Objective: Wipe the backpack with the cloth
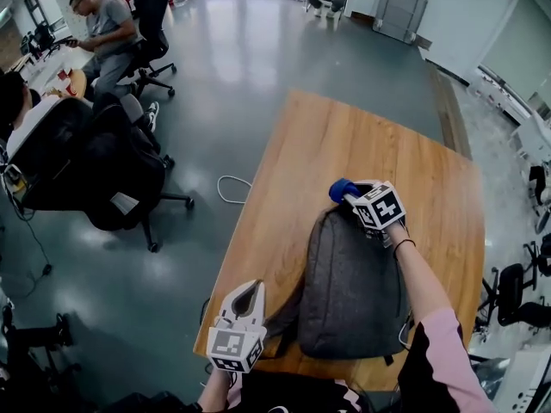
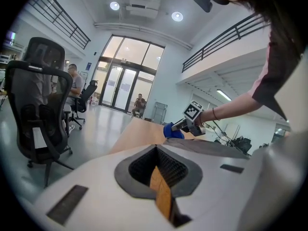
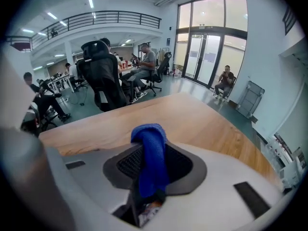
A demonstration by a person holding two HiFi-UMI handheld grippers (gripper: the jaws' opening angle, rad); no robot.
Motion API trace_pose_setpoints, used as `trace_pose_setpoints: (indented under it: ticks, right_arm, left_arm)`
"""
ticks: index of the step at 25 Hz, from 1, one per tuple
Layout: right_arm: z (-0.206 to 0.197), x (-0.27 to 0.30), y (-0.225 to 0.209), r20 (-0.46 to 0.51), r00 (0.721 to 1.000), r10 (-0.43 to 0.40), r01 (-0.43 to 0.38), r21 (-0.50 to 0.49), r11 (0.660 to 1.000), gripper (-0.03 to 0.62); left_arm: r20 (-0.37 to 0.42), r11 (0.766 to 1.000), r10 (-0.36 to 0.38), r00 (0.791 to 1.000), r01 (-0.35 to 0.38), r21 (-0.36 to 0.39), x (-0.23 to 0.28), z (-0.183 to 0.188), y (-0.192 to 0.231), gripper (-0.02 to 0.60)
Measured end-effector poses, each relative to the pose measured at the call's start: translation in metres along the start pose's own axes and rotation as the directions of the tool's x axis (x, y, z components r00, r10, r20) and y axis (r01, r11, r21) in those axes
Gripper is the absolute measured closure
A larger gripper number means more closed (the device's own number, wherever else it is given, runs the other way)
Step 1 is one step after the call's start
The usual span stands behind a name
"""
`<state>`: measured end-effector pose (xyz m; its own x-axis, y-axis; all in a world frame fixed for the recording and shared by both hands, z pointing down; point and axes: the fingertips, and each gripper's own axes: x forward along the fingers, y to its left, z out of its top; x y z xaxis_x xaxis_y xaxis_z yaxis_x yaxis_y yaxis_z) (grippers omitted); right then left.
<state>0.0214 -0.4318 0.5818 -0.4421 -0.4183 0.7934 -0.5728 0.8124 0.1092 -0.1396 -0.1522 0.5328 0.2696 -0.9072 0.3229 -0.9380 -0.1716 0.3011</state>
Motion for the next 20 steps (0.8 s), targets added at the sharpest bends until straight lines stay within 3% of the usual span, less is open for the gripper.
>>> trace_pose_setpoints:
  ticks: [4,8,20]
  right_arm:
    - [0.022,0.012,0.031,0.007,0.999,0.043,-0.043,-0.042,0.998,0.477]
    - [0.031,0.014,0.042,0.007,0.999,0.036,-0.036,-0.036,0.999,0.477]
    - [0.018,-0.011,0.126,0.002,0.987,0.158,-0.157,-0.091,0.983,0.477]
  left_arm:
    - [0.022,0.999,0.031,0.999,-0.031,-0.027,-0.01,-0.001,0.02,0.583]
    - [0.04,0.998,0.051,0.998,-0.05,-0.039,-0.022,0.003,0.03,0.583]
    - [0.067,0.996,0.078,0.995,-0.075,-0.046,-0.045,0.004,0.041,0.583]
